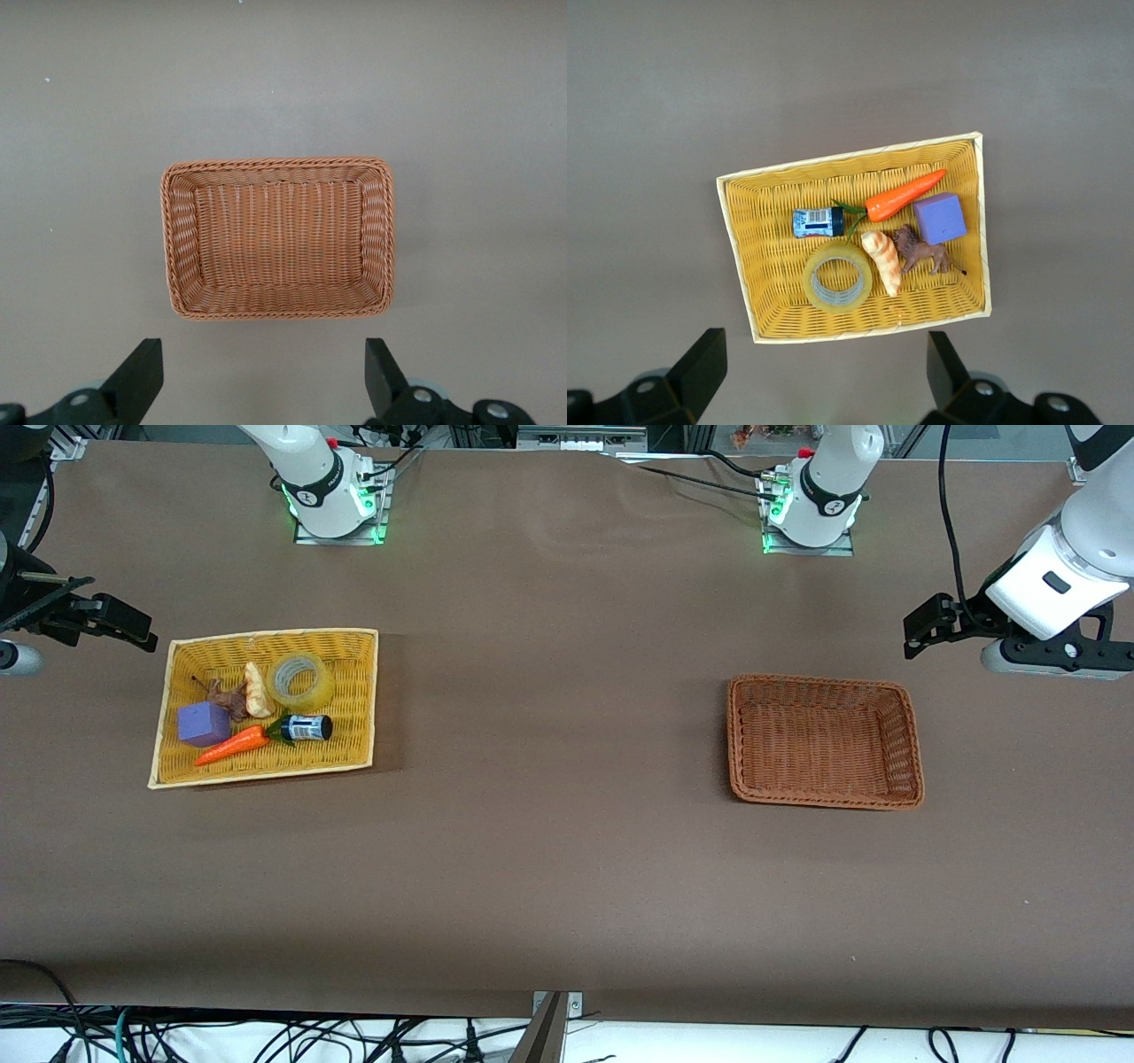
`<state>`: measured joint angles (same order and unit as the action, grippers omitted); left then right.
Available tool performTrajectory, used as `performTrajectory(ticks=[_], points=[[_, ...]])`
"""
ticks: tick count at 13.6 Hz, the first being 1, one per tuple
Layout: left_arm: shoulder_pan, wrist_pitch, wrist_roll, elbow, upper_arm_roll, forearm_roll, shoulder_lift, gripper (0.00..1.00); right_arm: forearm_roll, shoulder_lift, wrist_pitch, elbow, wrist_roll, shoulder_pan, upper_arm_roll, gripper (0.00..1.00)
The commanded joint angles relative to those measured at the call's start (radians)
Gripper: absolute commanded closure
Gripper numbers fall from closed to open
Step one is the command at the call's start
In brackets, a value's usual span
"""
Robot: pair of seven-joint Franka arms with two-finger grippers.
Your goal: Transfer tape with both arms
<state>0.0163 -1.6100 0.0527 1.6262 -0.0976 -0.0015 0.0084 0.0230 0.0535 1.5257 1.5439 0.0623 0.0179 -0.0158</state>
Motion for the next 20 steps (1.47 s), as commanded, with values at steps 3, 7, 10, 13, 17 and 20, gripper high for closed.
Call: performTrajectory(ticks=[3, 7, 10, 13, 17, 20], points=[[0.005, 0.024, -0.019, -0.034, 0.001, 0.018, 0.015, 0.0, -0.012, 0.008, -0.018, -0.027, -0.013, -0.009, 0.005, 0.0], [0.004, 0.024, -0.019, -0.034, 0.002, 0.017, 0.015, 0.0, -0.011, 0.006, -0.019, -0.025, -0.01, -0.009, 0.005, 0.0], [0.004, 0.024, -0.019, -0.034, 0.002, 0.018, 0.015, 0.0, -0.002, 0.008, -0.019, -0.018, -0.006, -0.004, 0.01, 0.0], [0.004, 0.024, -0.019, -0.034, 0.004, 0.017, 0.015, 0.0, 0.002, 0.043, -0.015, -0.016, -0.013, -0.006, 0.01, 0.0], [0.004, 0.024, -0.017, -0.032, 0.002, 0.018, 0.015, 0.0, -0.012, 0.091, -0.016, -0.016, -0.015, 0.002, 0.013, 0.0], [0.004, 0.025, -0.019, -0.032, 0.002, 0.018, 0.015, 0.0, -0.014, 0.118, 0.034, 0.069, 0.004, 0.059, 0.013, 0.0]])
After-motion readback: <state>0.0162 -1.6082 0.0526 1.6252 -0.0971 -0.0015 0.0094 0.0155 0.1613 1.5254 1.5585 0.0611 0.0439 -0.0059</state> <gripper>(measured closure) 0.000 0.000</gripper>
